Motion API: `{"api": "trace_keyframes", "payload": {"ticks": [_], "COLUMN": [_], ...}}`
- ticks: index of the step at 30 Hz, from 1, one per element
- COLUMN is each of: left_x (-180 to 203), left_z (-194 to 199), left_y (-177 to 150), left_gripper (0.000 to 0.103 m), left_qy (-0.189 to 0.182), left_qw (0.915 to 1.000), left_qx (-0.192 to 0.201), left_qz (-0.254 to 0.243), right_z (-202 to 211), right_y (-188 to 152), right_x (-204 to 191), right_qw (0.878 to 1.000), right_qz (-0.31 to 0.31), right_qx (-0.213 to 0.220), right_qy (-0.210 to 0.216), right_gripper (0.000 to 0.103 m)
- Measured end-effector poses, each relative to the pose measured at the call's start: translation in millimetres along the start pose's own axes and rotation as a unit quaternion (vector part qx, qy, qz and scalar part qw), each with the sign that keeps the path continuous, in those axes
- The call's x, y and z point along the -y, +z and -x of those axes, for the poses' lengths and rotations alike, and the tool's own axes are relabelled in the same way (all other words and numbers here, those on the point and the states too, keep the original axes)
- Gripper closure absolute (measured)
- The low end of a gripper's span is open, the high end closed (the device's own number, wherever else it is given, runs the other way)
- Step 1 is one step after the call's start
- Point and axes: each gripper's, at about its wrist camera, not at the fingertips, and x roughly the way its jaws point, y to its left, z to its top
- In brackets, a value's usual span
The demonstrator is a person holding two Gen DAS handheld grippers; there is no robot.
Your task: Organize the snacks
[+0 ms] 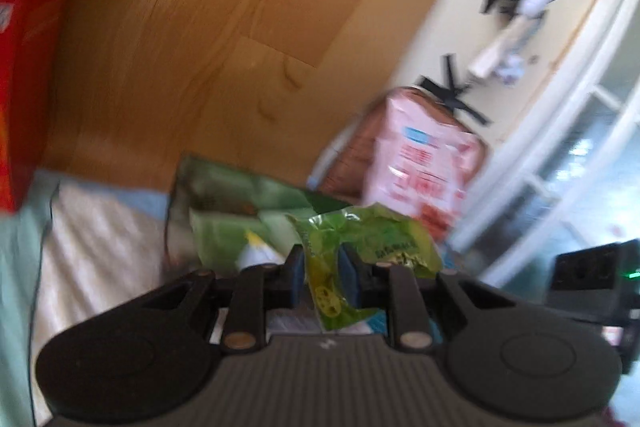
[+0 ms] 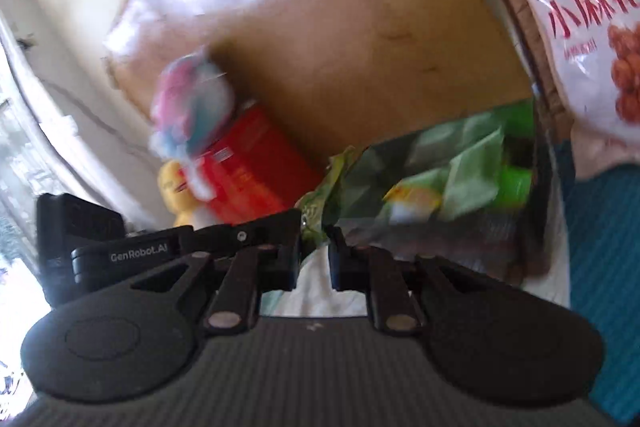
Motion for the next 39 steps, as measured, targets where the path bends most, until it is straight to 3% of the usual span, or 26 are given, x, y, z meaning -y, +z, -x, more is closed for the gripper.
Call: {"api": "trace_keyframes", "payload": {"ticks": [5,7,11,14,18,20,23,27,31,34,39], "left_x": [-9.2,-11.8,-5.1,5.5,16.2,19.9,27.6,37.4,29.3,15.9,-23.3], "left_z": [-37.2,-26.0,16.6,48.0,66.8,68.6,72.5,74.4,74.5,92.7,132.0], "left_y": [8.7,2.3,-20.4,-49.8,-98.3,-128.1,-165.9,-196.6,-201.8,-197.7,-196.4], "left_gripper": [0.083,0.080,0.079,0.078,0.075,0.075,0.075,0.077,0.080,0.077,0.075], "left_qy": [0.095,0.091,0.084,0.064,-0.002,-0.054,-0.102,-0.115,-0.089,-0.045,-0.011], "left_qw": [0.9953,0.9956,0.9953,0.9965,0.9979,0.9921,0.9777,0.9700,0.9731,0.9833,0.9863], "left_qx": [0.004,0.012,0.031,0.020,-0.053,-0.112,-0.182,-0.211,-0.201,-0.160,-0.123], "left_qz": [-0.019,-0.021,-0.036,-0.051,-0.037,-0.009,0.020,0.037,0.070,0.073,0.109], "right_z": [-57.7,-69.5,-41.6,-1.4,53.0,70.8,88.6,100.4,105.6,103.4,85.4], "right_y": [18.5,15.8,3.9,-14.7,-60.1,-85.8,-117.9,-145.8,-168.1,-183.1,-201.9], "right_x": [9.7,5.2,3.0,0.4,4.7,5.0,15.7,22.8,11.1,-9.0,-43.0], "right_qw": [0.991,0.980,0.975,0.976,0.981,0.983,0.986,0.992,0.994,0.995,0.996], "right_qz": [0.096,0.144,0.173,0.175,0.152,0.132,0.089,0.023,-0.002,0.004,0.038], "right_qx": [-0.024,-0.026,-0.006,-0.003,-0.024,-0.037,-0.051,-0.049,-0.043,-0.039,-0.070], "right_qy": [-0.085,-0.136,-0.140,-0.133,-0.121,-0.122,-0.129,-0.118,-0.096,-0.090,-0.043], "right_gripper": [0.071,0.065,0.064,0.064,0.064,0.064,0.064,0.066,0.067,0.065,0.065]}}
